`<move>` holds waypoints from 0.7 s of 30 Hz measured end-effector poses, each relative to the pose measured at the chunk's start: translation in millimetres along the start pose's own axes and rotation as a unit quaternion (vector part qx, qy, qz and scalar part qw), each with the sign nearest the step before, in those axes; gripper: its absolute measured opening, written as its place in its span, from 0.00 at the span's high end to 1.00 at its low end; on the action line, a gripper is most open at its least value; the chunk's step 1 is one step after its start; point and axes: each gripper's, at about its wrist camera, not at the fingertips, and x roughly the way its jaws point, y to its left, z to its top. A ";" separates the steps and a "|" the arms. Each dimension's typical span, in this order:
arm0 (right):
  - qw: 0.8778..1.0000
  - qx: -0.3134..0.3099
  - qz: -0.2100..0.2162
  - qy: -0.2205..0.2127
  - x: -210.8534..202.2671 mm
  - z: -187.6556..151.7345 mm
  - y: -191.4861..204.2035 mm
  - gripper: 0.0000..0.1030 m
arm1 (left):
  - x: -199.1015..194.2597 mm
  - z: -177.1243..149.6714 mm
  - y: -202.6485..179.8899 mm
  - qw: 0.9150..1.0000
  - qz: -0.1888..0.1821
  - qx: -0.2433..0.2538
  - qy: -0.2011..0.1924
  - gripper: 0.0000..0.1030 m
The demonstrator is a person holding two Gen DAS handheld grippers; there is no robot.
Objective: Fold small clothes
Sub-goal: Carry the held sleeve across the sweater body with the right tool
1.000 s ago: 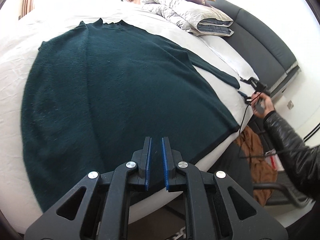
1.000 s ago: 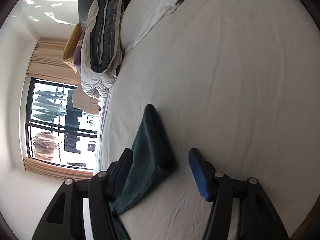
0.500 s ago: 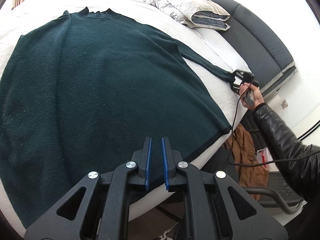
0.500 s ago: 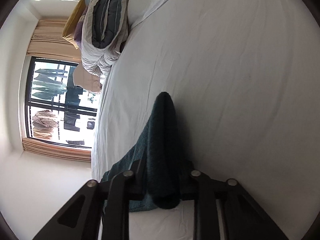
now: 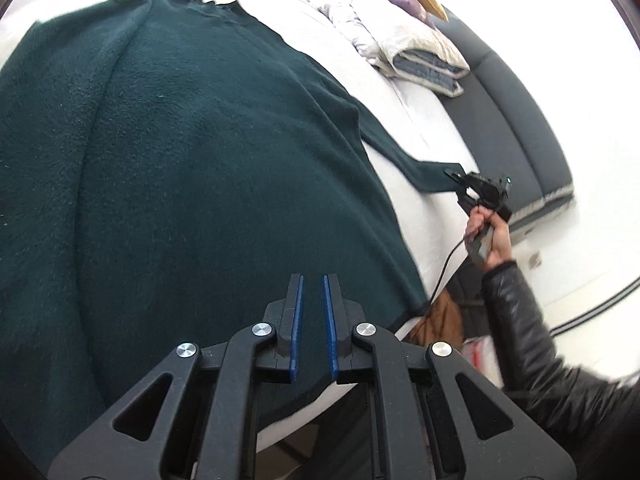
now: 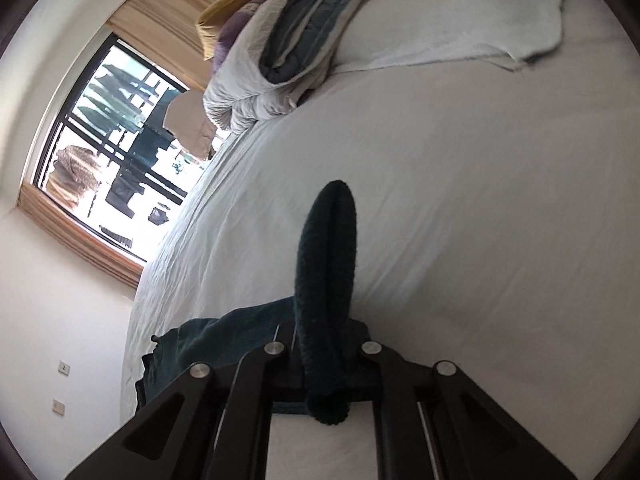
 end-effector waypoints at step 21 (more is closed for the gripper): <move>0.677 -0.724 0.089 0.098 -61.0 -383.4 268.6 0.91 | 55.7 126.6 30.8 0.985 -0.112 -0.127 0.017 0.26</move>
